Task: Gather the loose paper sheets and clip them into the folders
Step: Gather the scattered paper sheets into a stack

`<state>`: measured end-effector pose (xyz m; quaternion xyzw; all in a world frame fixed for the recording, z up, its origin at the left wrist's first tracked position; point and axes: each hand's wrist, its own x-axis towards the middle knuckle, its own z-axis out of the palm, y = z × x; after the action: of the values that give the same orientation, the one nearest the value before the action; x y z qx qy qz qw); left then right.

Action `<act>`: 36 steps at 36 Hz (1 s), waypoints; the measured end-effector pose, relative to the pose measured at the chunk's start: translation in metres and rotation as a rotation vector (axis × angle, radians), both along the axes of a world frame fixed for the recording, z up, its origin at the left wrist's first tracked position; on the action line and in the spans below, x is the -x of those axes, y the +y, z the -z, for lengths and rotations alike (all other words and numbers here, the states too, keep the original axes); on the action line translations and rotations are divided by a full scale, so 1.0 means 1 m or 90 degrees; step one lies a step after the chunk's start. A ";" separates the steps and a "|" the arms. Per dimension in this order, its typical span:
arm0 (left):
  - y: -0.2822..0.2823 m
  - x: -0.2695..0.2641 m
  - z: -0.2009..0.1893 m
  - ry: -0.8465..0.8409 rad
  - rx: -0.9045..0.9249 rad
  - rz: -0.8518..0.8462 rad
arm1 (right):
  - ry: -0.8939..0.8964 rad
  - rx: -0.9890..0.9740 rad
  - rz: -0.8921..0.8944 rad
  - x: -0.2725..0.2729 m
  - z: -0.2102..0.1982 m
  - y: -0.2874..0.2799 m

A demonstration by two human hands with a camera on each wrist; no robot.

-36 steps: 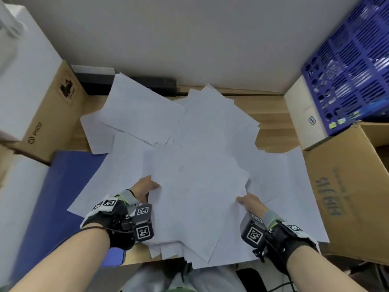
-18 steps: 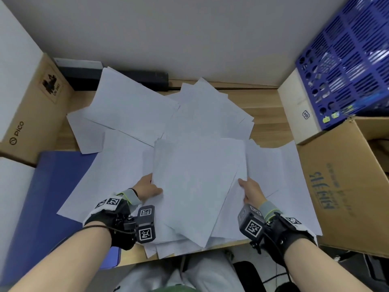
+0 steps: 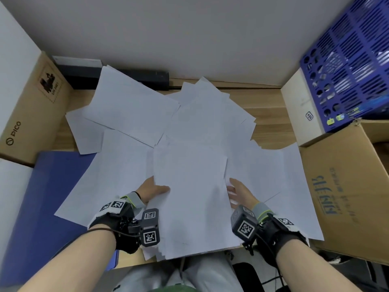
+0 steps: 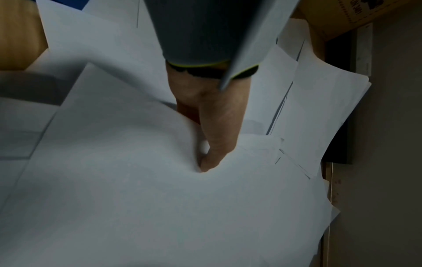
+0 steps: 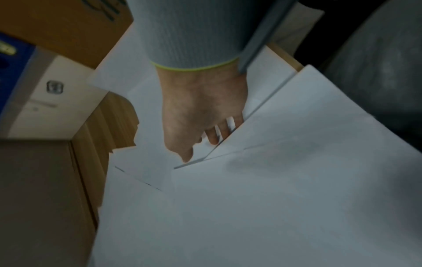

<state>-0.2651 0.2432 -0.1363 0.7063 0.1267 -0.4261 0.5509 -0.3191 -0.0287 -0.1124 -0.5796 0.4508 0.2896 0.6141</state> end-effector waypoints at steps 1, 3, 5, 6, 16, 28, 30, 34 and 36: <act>-0.004 0.000 -0.001 0.000 0.014 0.003 | 0.007 -0.009 0.014 -0.002 -0.001 -0.001; -0.009 0.001 -0.005 0.004 0.045 0.000 | -0.003 -0.030 -0.013 -0.005 -0.002 0.000; -0.013 0.001 -0.001 0.022 0.059 -0.033 | -0.006 -0.041 -0.058 -0.006 -0.002 0.006; -0.015 0.000 -0.002 0.032 0.058 -0.048 | -0.007 -0.042 -0.070 -0.006 -0.001 0.008; -0.030 -0.018 -0.026 -0.042 0.057 -0.007 | -0.076 0.027 -0.004 -0.006 0.008 0.007; -0.048 -0.090 -0.131 -0.326 0.166 -0.147 | -0.416 0.099 0.170 -0.086 -0.086 0.000; -0.046 -0.094 -0.139 -0.377 0.163 -0.192 | -0.464 0.082 0.191 -0.096 -0.108 0.003; -0.035 -0.093 -0.129 -0.413 0.147 -0.222 | -0.496 0.092 0.129 -0.095 -0.116 0.008; -0.029 -0.090 -0.118 -0.408 0.152 -0.218 | -0.454 0.107 0.092 -0.086 -0.110 0.009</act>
<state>-0.1756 0.2141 -0.0180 0.7033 0.0137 -0.0973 0.7041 -0.2327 -0.0198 -0.0029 -0.6590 0.2705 -0.0124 0.7017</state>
